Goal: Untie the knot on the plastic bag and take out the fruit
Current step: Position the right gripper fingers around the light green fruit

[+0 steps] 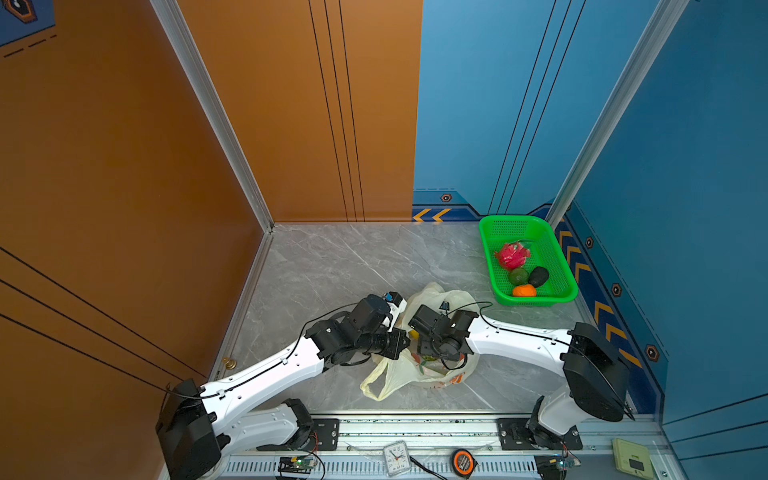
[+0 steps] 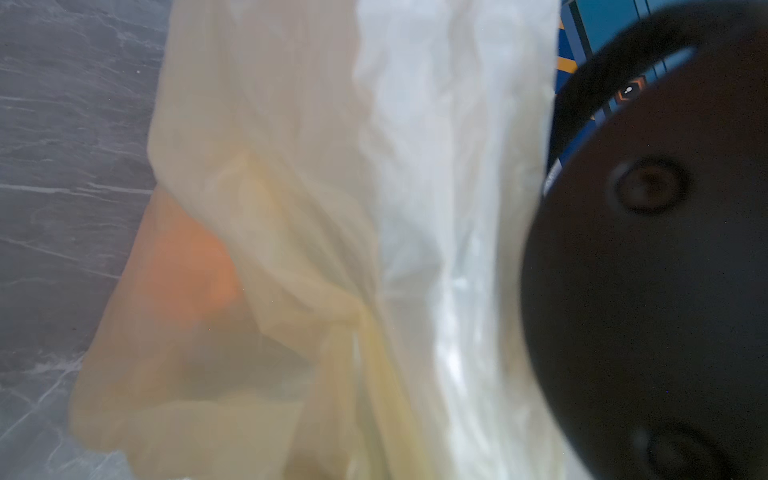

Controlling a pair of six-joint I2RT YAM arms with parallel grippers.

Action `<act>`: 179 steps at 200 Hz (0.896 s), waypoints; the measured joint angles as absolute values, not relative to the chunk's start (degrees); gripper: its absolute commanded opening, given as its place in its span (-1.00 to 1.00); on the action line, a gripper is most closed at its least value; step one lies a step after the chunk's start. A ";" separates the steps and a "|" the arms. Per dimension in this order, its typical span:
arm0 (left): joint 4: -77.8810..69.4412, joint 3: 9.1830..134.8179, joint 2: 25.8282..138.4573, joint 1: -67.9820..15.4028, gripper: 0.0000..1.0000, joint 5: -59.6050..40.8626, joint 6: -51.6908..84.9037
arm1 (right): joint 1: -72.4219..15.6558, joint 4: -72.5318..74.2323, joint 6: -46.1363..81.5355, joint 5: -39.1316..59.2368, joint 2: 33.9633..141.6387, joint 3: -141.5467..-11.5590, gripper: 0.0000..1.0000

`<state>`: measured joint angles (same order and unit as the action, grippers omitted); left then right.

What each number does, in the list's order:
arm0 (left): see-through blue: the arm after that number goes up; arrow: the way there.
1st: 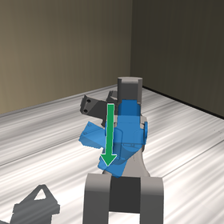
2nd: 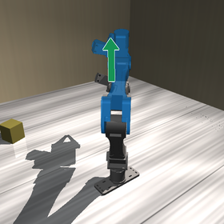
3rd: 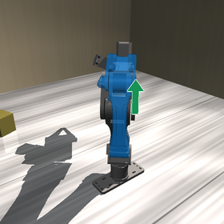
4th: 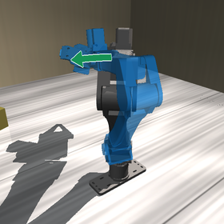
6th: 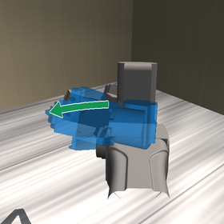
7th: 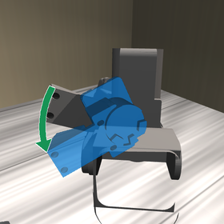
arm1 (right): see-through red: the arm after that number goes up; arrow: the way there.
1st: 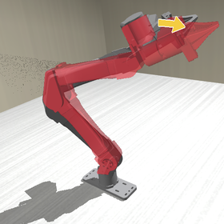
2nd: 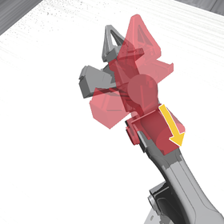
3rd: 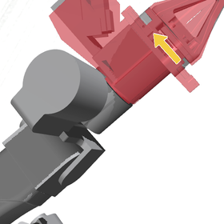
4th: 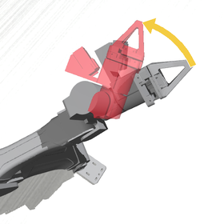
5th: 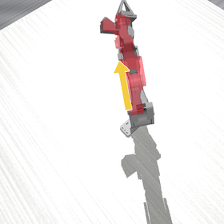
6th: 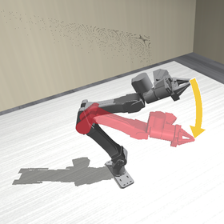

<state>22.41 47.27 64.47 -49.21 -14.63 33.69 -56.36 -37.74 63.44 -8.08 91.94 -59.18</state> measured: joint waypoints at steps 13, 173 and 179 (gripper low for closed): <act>22.41 47.27 64.47 -49.21 -0.90 -14.61 33.69 | -56.64 -37.76 63.29 -8.14 91.81 -59.11 0.14; 23.59 47.68 64.29 -47.31 -0.91 -11.40 34.54 | -60.69 -45.63 56.95 -2.55 76.27 -67.66 0.11; 23.62 47.70 64.29 -47.29 -0.90 -11.40 34.54 | -60.49 -45.98 56.77 -2.33 76.05 -68.86 0.12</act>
